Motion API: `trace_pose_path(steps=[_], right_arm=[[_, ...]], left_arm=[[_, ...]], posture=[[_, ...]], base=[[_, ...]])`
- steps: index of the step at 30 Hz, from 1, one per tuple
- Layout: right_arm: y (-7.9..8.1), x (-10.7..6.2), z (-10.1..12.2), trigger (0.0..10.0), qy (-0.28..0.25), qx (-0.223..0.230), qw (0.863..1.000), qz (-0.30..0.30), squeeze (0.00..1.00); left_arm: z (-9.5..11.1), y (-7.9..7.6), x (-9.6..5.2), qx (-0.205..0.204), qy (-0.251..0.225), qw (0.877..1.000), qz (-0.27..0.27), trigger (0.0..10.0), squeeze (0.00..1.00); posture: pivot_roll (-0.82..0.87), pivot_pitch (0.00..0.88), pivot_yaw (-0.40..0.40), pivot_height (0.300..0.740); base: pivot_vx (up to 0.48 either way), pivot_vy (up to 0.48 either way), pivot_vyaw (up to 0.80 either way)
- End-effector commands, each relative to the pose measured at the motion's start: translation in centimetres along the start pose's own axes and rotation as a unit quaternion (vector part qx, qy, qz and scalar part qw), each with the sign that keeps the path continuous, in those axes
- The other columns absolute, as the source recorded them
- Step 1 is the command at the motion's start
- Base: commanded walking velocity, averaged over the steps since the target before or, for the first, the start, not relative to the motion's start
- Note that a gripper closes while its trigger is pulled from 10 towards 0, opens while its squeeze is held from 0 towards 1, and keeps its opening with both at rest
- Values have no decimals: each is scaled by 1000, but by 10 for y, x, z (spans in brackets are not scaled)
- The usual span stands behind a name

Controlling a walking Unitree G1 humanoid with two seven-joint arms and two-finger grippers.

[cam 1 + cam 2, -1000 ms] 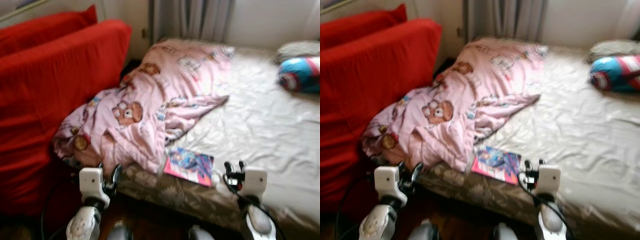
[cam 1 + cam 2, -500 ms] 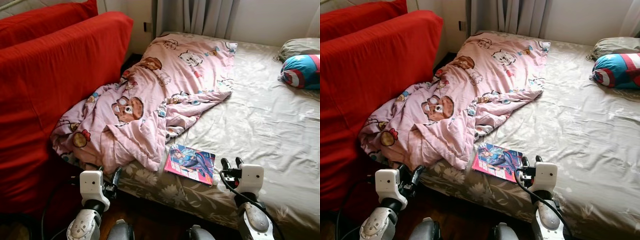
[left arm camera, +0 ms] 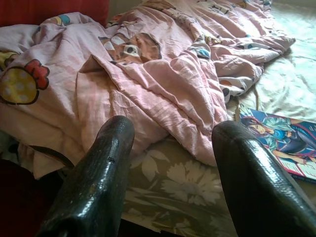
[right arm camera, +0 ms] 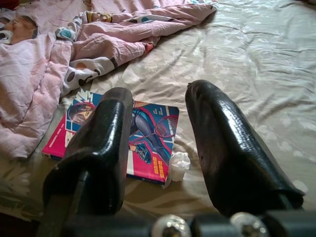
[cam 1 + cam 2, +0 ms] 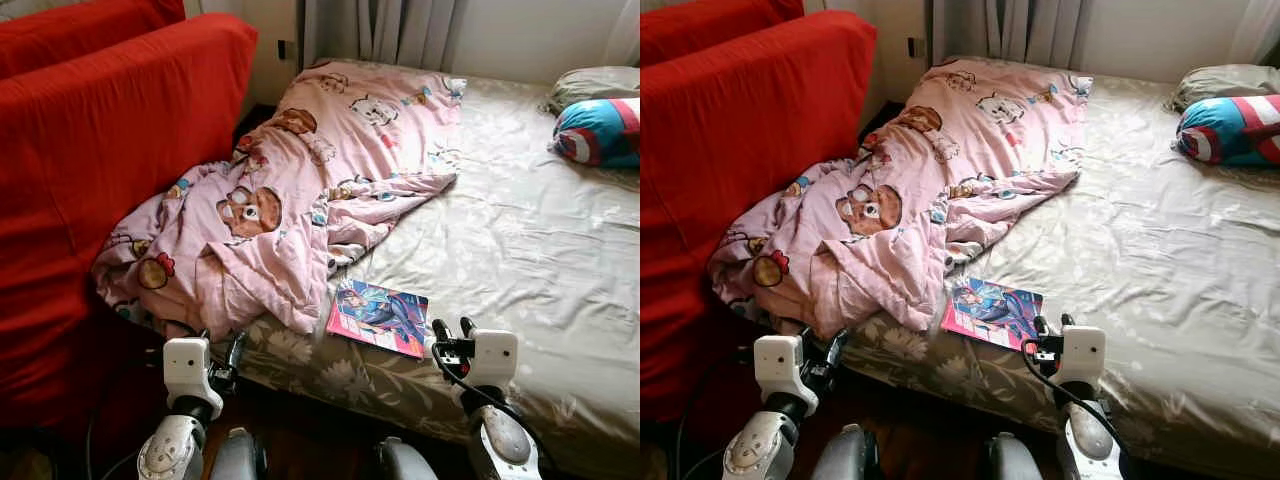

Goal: Clean up the room

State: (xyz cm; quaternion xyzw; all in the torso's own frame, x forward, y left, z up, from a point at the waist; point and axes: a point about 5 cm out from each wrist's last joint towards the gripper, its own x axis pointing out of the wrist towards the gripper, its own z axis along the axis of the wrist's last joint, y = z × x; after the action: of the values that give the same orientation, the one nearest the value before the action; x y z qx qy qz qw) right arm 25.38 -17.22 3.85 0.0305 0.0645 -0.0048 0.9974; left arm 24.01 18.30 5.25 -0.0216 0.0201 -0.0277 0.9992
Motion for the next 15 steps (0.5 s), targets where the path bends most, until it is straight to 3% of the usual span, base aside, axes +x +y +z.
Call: trace_pose_path(steps=[1,15], right_arm=[[0,-1,-1,10000,5,3,1000,1,0],[2,0,0,10000,3,8,1000,7,0]], left_arm=[[-1,-1,0,-2,5,1000,-1,10000,0],[-1,-3,3,-7,6,1000,-4,10000,0]], posture=[[-96,145,-26,631],[-97,146,-26,631]], base=[[0,0,0],[0,0,0]])
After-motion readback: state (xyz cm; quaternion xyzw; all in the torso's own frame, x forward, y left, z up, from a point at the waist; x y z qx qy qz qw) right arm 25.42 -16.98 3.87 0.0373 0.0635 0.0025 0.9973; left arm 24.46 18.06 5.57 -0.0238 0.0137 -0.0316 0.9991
